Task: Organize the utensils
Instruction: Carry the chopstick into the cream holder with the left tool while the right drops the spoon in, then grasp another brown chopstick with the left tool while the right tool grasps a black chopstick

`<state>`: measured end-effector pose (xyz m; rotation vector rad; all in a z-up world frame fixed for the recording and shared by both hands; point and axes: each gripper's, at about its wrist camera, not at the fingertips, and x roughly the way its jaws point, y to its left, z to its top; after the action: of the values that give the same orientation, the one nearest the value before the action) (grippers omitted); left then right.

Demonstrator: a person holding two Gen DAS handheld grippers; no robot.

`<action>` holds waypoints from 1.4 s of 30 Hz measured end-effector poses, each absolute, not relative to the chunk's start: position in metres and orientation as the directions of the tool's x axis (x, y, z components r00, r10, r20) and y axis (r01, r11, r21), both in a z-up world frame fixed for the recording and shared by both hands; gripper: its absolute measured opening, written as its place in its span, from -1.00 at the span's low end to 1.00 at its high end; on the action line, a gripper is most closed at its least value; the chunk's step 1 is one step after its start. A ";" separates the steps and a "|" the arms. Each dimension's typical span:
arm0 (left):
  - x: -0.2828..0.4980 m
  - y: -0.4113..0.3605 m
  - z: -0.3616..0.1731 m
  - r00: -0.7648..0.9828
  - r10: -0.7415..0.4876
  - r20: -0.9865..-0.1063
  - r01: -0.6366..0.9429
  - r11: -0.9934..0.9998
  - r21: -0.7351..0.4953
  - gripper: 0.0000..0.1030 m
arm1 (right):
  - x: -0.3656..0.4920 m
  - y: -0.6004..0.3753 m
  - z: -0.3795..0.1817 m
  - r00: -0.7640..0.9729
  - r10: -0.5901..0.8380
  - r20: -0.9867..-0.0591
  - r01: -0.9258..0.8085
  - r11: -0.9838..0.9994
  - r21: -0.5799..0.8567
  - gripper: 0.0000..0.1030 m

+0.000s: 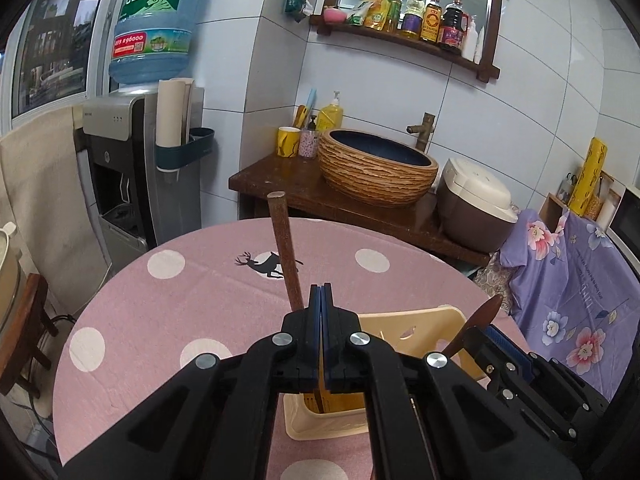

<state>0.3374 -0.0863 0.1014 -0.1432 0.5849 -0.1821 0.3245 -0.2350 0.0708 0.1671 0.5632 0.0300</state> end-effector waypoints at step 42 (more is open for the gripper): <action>0.163 0.009 -0.024 0.753 -0.042 -0.656 -0.003 0.998 -0.067 0.89 | 0.124 -0.220 -0.032 0.794 0.000 -0.609 0.028 0.999 0.037 0.80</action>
<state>0.1630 0.0090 -0.0239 -0.0655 0.7174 -0.0216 0.1239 -0.2202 -0.0321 0.0455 0.6541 -0.0152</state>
